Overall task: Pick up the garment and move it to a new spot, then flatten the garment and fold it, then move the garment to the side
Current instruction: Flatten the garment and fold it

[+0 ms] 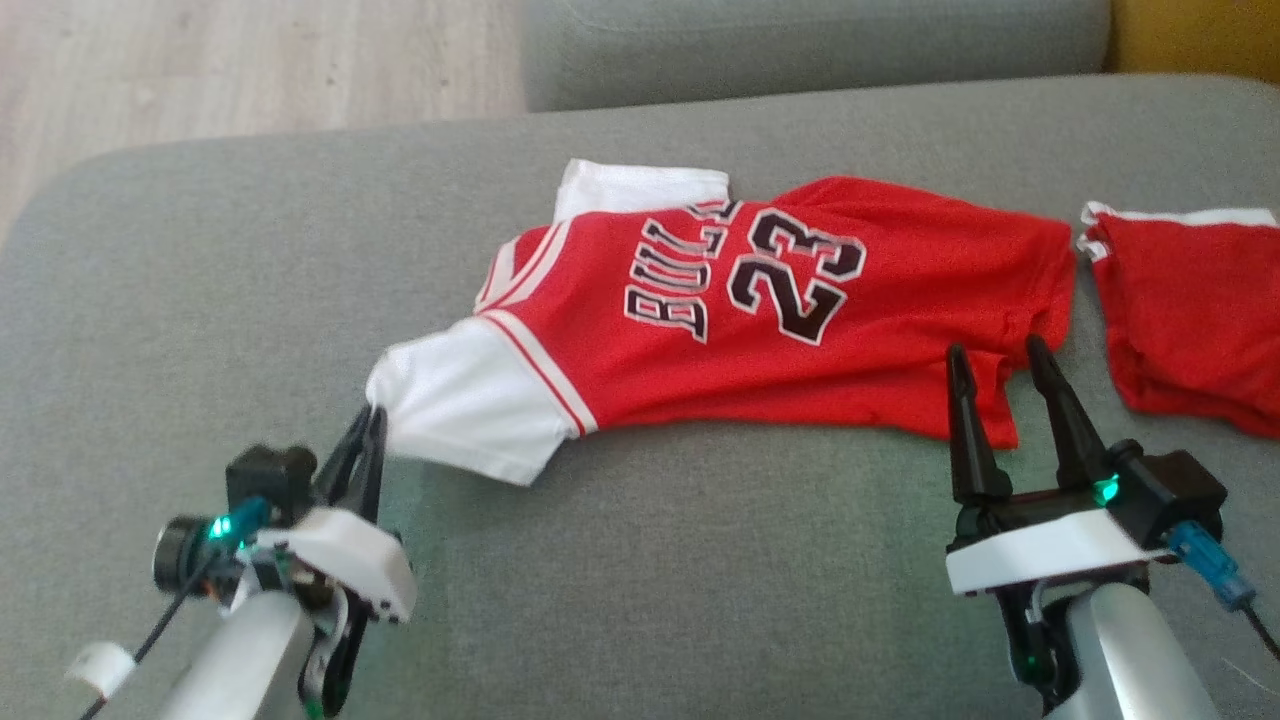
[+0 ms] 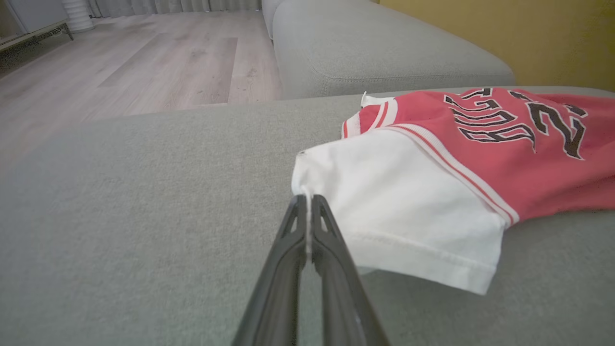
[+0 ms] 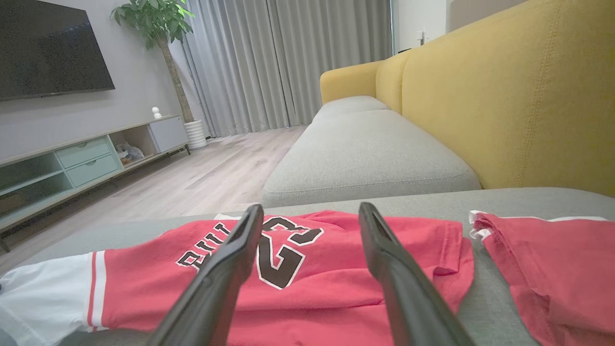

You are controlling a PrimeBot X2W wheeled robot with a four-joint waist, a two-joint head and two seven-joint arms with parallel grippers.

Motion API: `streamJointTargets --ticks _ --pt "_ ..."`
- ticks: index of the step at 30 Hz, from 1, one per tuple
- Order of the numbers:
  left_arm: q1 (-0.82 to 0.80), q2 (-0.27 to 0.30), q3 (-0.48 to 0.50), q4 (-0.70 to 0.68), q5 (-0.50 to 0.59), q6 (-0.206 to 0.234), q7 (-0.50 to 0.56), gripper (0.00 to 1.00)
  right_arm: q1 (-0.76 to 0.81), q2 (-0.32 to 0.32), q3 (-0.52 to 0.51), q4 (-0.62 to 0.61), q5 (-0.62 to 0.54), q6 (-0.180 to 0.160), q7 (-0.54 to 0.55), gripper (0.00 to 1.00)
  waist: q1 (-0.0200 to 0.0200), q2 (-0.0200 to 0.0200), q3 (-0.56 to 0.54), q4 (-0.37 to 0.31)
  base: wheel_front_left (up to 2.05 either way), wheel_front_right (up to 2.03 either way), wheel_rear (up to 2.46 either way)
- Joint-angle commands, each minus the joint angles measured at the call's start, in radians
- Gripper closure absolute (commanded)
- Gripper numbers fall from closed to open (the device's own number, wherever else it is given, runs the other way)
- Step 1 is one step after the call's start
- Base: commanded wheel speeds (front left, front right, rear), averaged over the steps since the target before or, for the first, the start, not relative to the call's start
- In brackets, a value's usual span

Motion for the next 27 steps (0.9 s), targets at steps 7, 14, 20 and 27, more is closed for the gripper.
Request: streamJointTargets --ticks 7,14,20,27 --pt "0.081 0.054 0.012 -0.125 -0.024 0.026 0.067 0.0 0.006 -0.002 0.032 0.003 -0.001 -0.001 -0.011 0.0 0.0002 0.0 -0.053 0.034 0.0 0.0 0.0" --pt "0.093 0.04 0.053 -0.209 -0.024 0.076 -0.033 0.0 0.002 -0.002 0.027 -0.006 -0.002 -0.001 -0.011 0.0 0.0002 0.0 -0.063 0.03 0.0 0.0 0.0" --pt "0.074 0.009 0.108 -0.345 0.024 0.071 -0.169 0.0 -0.013 -0.002 0.012 -0.051 -0.009 -0.001 -0.011 0.0 0.0002 0.0 -0.059 0.022 0.0 0.0 0.0" --pt "0.163 -0.087 0.241 -0.474 0.143 0.061 -0.174 0.0 -0.014 -0.002 0.017 -0.061 -0.016 -0.001 -0.011 0.0 0.0002 0.0 -0.043 0.004 0.0 0.0 0.0"
